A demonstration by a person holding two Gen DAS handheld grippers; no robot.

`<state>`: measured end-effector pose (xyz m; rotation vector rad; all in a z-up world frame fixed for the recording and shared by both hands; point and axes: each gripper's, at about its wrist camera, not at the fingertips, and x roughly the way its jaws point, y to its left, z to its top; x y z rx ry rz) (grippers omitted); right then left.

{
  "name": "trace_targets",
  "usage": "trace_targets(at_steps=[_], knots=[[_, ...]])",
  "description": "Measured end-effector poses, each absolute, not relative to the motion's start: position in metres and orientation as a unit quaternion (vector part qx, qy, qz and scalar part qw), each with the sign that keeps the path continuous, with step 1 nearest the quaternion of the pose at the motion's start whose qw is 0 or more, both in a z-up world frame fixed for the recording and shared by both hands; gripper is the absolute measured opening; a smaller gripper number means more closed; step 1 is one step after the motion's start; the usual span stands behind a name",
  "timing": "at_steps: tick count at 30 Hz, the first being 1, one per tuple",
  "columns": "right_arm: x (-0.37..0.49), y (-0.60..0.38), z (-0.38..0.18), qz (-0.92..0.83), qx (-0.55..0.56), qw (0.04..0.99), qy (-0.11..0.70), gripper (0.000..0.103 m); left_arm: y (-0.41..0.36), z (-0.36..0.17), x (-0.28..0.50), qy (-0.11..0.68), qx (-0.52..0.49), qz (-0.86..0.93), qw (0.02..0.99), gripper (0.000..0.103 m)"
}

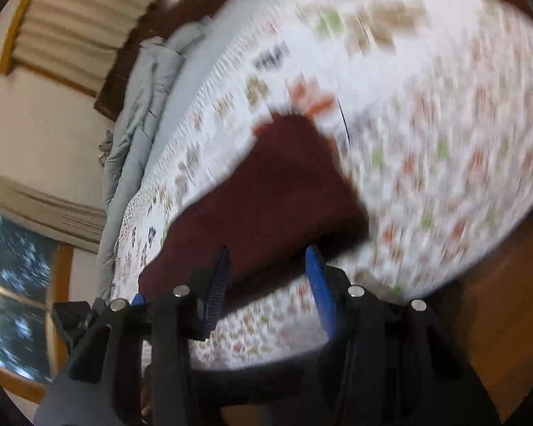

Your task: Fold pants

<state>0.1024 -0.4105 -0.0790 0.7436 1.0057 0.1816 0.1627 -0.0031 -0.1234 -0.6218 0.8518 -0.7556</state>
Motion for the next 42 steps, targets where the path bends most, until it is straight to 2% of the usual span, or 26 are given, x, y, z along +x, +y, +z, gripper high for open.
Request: trace_targets(at_steps=[3,6,7,8,9,11,12,14,15,17,20,22,23,25,29,33,35,42], knots=[[0.147,-0.416,-0.072,0.135,0.344,0.812,0.453,0.046,-0.034,-0.147,0.175,0.426,-0.255,-0.355,0.792,0.084],[0.205,-0.419,-0.111,0.192,0.396,0.77,0.461,0.045,-0.038,-0.19,0.18,0.475,-0.256,-0.33,0.774,0.084],[0.217,-0.418,-0.126,0.205,0.407,0.755,0.472,0.038,-0.036,-0.195,0.176,0.464,-0.255,-0.334,0.78,0.084],[0.234,-0.42,-0.15,0.202,0.412,0.737,0.496,0.016,-0.034,-0.196,0.171,0.45,-0.246,-0.34,0.788,0.084],[0.242,-0.425,-0.167,0.189,0.414,0.728,0.513,0.0,-0.033,-0.197,0.169,0.447,-0.243,-0.343,0.79,0.084],[0.248,-0.439,-0.183,0.176,0.431,0.714,0.523,0.0,-0.029,-0.198,0.168,0.443,-0.256,-0.344,0.788,0.084],[0.246,-0.441,-0.175,0.171,0.43,0.72,0.517,0.004,-0.028,-0.199,0.169,0.442,-0.262,-0.343,0.787,0.084],[0.239,-0.421,-0.15,0.194,0.406,0.735,0.508,0.03,-0.026,-0.199,0.166,0.435,-0.268,-0.344,0.788,0.084],[0.236,-0.406,-0.141,0.219,0.399,0.732,0.507,0.034,-0.026,-0.199,0.165,0.431,-0.265,-0.343,0.791,0.084],[0.234,-0.353,-0.134,0.281,0.37,0.713,0.526,0.036,-0.028,-0.197,0.163,0.425,-0.254,-0.339,0.8,0.084],[0.232,-0.278,-0.154,0.339,0.32,0.669,0.579,0.035,-0.028,-0.183,0.157,0.433,-0.239,-0.323,0.807,0.084],[0.241,-0.248,-0.17,0.315,0.244,0.676,0.62,0.028,-0.016,-0.168,0.145,0.44,-0.244,-0.3,0.811,0.084],[0.242,-0.24,-0.166,0.31,0.214,0.683,0.626,0.035,0.0,-0.161,0.133,0.436,-0.264,-0.287,0.811,0.084],[0.239,-0.21,-0.137,0.348,0.156,0.679,0.628,0.037,0.041,-0.155,0.105,0.423,-0.318,-0.259,0.808,0.084],[0.253,-0.134,-0.075,0.415,0.011,0.671,0.614,0.061,0.129,-0.168,0.062,0.393,-0.416,-0.091,0.815,0.085],[0.285,-0.032,-0.051,0.47,-0.115,0.619,0.618,0.075,0.193,-0.19,0.039,0.364,-0.503,0.039,0.783,0.085],[0.294,0.013,-0.052,0.49,-0.154,0.586,0.627,0.087,0.209,-0.196,0.036,0.347,-0.523,0.055,0.776,0.085],[0.313,0.122,-0.087,0.499,-0.277,0.528,0.629,0.088,0.226,-0.222,0.047,0.344,-0.593,0.033,0.727,0.084]])
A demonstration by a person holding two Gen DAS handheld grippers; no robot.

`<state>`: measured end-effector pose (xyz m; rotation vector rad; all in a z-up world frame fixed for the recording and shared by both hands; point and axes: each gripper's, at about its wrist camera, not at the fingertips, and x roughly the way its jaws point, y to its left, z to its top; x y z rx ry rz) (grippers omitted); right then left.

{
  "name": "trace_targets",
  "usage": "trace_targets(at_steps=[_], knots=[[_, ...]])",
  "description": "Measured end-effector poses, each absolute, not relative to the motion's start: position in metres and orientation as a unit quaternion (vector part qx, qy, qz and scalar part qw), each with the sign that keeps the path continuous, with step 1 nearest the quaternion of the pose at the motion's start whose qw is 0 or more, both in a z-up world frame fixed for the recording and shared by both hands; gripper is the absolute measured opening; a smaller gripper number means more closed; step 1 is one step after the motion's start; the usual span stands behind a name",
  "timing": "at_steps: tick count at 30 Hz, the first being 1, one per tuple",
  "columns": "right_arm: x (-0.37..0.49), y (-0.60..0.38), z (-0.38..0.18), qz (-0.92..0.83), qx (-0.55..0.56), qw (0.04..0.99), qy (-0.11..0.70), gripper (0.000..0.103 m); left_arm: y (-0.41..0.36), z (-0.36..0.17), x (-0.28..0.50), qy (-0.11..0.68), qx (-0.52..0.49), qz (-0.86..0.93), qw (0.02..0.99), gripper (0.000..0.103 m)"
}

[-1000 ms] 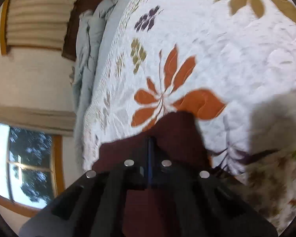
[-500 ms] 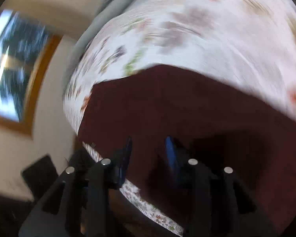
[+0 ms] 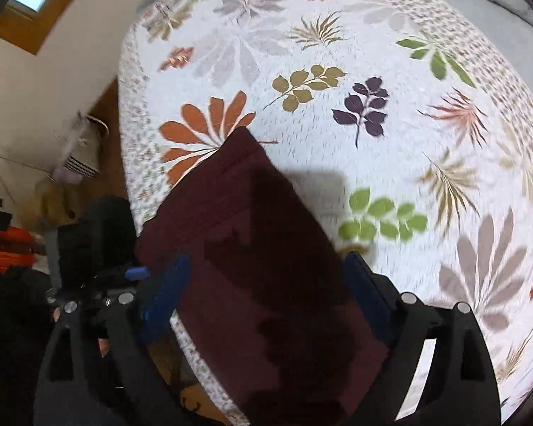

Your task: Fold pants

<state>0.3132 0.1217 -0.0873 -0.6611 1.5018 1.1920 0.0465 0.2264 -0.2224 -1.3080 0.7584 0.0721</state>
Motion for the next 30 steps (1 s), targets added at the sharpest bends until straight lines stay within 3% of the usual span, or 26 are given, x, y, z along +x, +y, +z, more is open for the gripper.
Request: trace_targets(at_steps=[5,12,16,18,21,26,30], knots=[[0.294,0.133,-0.101,0.538,-0.235,0.515,0.624,0.088,0.238,-0.209,0.046,0.299,-0.574,0.013,0.762,0.085],[0.265,0.099,-0.106,0.541,-0.167,0.543,0.62,0.088,0.265,-0.229,0.072,0.289,-0.636,-0.038,0.715,0.084],[0.262,0.079,-0.103,0.535,-0.145,0.554,0.621,0.088,0.272,-0.213,0.095,0.226,-0.575,-0.105,0.779,0.084],[0.259,0.07,-0.104,0.534,-0.123,0.556,0.626,0.088,0.269,-0.223,0.097,0.248,-0.546,-0.068,0.798,0.083],[0.242,0.068,-0.112,0.542,-0.109,0.546,0.63,0.088,0.275,-0.252,0.078,0.249,-0.619,-0.033,0.744,0.083],[0.207,0.09,-0.135,0.558,-0.122,0.519,0.636,0.088,0.289,-0.235,0.042,0.205,-0.613,0.039,0.762,0.083],[0.192,0.119,-0.145,0.574,-0.12,0.506,0.633,0.074,0.297,-0.229,0.016,0.201,-0.629,0.069,0.748,0.083]])
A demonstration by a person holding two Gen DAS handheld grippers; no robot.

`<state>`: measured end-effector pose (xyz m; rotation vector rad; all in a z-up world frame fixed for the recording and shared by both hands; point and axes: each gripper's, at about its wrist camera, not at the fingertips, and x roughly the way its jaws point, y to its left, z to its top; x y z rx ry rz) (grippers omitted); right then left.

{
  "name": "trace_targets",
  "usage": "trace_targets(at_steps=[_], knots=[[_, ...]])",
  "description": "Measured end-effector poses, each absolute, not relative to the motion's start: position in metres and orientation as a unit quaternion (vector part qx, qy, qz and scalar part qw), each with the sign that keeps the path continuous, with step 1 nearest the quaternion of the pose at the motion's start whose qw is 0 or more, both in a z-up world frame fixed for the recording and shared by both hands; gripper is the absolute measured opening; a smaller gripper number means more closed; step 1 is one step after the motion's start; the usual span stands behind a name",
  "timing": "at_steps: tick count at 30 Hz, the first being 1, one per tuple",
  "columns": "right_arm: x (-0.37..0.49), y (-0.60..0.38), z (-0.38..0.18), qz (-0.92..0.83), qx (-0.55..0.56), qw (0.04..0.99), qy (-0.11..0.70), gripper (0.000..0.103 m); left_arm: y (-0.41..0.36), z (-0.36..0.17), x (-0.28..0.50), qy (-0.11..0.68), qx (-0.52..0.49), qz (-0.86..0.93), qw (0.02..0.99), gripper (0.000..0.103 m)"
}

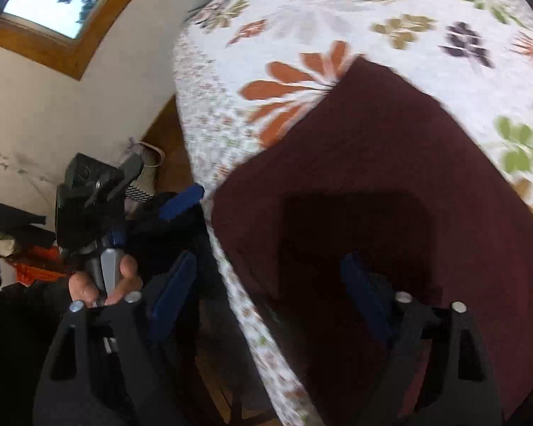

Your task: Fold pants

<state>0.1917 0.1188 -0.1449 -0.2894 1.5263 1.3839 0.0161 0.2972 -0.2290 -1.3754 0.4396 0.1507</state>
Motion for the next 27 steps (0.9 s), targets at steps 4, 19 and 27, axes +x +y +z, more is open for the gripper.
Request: trace_targets(at_steps=[4,19,27], knots=[[0.171,0.141,-0.149,0.562,-0.207,0.539,0.592,0.057,0.284,-0.245,-0.006,0.232,-0.658,0.044,0.715,0.084],[0.033,0.179,-0.158,0.35,-0.608,0.698,0.145,0.025,0.318,-0.226,-0.04,0.193,-0.656,0.05,0.728,0.083],[-0.012,0.174,-0.227,0.259,-0.628,0.73,0.077,0.031,0.328,-0.209,-0.054,0.198,-0.615,0.061,0.761,0.084]])
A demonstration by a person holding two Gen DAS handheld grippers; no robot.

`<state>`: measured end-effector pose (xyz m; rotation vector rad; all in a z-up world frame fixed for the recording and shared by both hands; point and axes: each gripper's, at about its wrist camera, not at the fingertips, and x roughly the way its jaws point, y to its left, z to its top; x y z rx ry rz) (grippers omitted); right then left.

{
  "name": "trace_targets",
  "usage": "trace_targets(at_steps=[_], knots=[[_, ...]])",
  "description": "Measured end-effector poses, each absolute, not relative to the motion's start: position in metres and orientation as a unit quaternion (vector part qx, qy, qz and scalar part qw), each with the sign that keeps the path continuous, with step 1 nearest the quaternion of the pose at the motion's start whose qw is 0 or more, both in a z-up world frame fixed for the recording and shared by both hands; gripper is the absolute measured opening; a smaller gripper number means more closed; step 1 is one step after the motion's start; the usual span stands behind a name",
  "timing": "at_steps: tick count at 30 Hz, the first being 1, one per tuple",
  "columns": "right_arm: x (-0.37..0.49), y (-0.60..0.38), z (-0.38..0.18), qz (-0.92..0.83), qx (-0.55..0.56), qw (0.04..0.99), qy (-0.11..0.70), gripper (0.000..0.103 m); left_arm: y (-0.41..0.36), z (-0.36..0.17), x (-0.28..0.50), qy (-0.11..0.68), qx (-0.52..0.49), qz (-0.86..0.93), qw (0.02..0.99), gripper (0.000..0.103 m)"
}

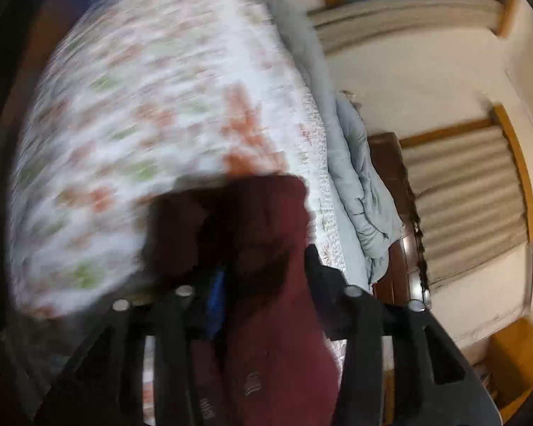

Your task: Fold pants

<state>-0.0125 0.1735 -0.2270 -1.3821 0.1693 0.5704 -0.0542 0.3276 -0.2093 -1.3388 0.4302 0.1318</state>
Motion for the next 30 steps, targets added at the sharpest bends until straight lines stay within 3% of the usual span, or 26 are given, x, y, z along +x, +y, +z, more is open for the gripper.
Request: trace_targets(at_steps=[1,3,4,7,10,11,14,17,19,24,30], knots=[[-0.019,0.171,-0.227,0.262,-0.631,0.727,0.068,0.035,0.332,-0.207,-0.058,0.192,-0.612,0.066,0.765,0.084],[-0.018,0.167,-0.211,0.279,-0.612,0.735,0.086,0.063,0.337,-0.206,-0.06,0.192,-0.605,0.069,0.769,0.084],[-0.016,0.164,-0.194,0.306,-0.588,0.741,0.109,0.094,0.339,-0.205,-0.063,0.191,-0.605,0.068,0.77,0.084],[-0.002,0.15,-0.143,0.405,-0.473,0.753,0.212,0.092,0.345,-0.207,-0.065,0.184,-0.612,0.068,0.766,0.084],[0.039,0.135,-0.104,0.438,-0.334,0.777,0.304,0.059,0.344,-0.21,-0.064,0.19,-0.617,0.069,0.761,0.084],[0.067,0.128,-0.095,0.426,-0.279,0.795,0.329,0.06,0.341,-0.212,-0.061,0.196,-0.618,0.065,0.758,0.084],[0.126,0.127,-0.113,0.373,-0.238,0.804,0.398,0.057,0.325,-0.218,-0.05,0.221,-0.619,0.052,0.752,0.084],[0.12,0.141,-0.162,0.407,-0.301,0.743,0.438,0.05,0.297,-0.223,-0.029,0.25,-0.619,0.013,0.744,0.084],[0.112,0.134,-0.159,0.429,-0.307,0.726,0.441,0.05,0.274,-0.233,-0.013,0.286,-0.613,0.002,0.736,0.084],[0.204,0.127,-0.111,0.52,-0.21,0.631,0.536,0.091,0.248,-0.249,0.014,0.319,-0.627,-0.003,0.711,0.084],[0.335,0.158,-0.129,0.552,-0.162,0.437,0.692,0.092,0.241,-0.247,0.036,0.319,-0.617,0.021,0.719,0.084]])
